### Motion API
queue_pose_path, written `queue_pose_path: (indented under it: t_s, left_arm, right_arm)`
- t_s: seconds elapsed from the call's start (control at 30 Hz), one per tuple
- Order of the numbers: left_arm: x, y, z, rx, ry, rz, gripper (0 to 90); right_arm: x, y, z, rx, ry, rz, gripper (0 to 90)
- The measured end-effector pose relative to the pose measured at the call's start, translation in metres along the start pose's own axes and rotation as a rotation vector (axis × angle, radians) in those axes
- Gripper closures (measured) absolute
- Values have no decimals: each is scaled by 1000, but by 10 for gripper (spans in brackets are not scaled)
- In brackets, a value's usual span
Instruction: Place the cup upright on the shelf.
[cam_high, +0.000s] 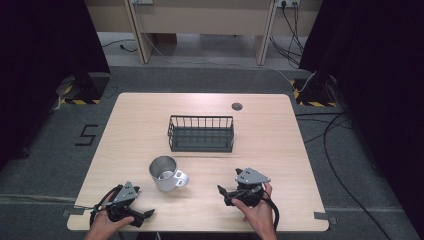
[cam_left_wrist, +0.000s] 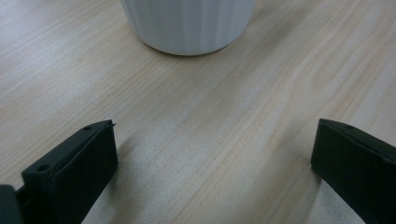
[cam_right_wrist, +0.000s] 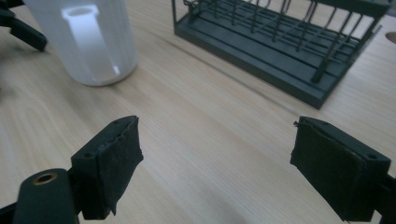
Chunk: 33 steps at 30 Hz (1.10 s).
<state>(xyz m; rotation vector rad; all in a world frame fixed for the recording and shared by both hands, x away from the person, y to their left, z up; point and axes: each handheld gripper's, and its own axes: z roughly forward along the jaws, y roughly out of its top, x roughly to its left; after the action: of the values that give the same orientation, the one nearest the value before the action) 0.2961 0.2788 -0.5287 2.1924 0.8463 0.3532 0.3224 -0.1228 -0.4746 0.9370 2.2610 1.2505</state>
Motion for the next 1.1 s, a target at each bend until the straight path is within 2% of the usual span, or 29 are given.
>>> queue_pose_path:
  t_s: [0.17,0.3,0.77,0.9,1.03,1.1]
  left_arm:
    - [0,0,0,0,0,0,0]
    - [0,0,0,0,0,0,0]
    - [0,0,0,0,1,-2,0]
    - [0,0,0,0,2,-2,0]
    - [0,0,0,0,2,-3,0]
    - [0,0,0,-1,2,-3,0]
  right_arm:
    - [11,11,0,-34,41,-12,157]
    - [20,20,6,-53,69,-41,160]
    - [46,39,37,-99,171,-62,155]
    - [53,44,45,-120,200,-66,152]
    - [58,49,52,-148,229,-37,150]
    - [60,51,55,-153,235,-41,150]
